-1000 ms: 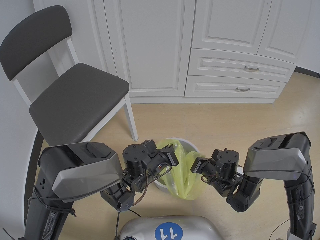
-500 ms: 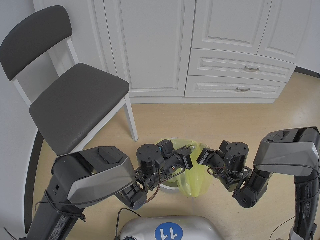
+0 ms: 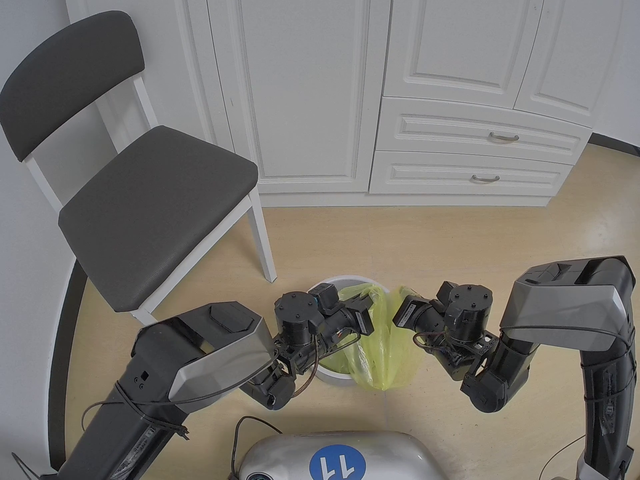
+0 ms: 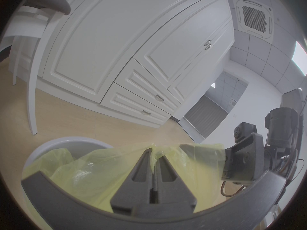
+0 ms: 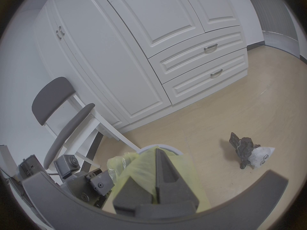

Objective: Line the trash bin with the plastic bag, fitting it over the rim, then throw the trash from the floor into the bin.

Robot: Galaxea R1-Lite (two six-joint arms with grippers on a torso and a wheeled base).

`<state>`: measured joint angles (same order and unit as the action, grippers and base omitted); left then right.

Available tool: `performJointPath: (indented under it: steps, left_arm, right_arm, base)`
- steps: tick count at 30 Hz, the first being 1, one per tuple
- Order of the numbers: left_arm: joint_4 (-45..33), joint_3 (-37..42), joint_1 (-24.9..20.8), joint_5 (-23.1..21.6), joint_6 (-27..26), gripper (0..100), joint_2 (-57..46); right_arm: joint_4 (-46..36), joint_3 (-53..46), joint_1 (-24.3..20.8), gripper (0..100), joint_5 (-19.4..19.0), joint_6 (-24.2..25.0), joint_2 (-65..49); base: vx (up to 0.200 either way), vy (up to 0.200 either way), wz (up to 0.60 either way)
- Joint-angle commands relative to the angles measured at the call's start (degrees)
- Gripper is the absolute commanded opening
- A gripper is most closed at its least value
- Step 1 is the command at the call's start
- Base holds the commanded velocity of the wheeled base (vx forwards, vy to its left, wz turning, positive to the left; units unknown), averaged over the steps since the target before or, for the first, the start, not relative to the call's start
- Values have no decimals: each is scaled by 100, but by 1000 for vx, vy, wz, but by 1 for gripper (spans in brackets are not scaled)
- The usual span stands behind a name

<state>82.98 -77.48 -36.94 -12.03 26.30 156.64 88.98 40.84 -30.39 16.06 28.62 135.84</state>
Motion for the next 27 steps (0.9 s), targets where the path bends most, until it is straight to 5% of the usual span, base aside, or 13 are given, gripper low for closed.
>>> performJointPath:
  steps: [1, 27]
  left_arm:
    - [-54, -505, -6, 8, -2, 0, 605]
    - [482, -258, -332, -221, -274, 0, 157]
  right_arm:
    - [102, 126, 42, 0, 3, -15, 224]
    - [102, -384, -107, 0, 240, 3, -594]
  base:
    - [0, 0, 0]
    - [0, 0, 0]
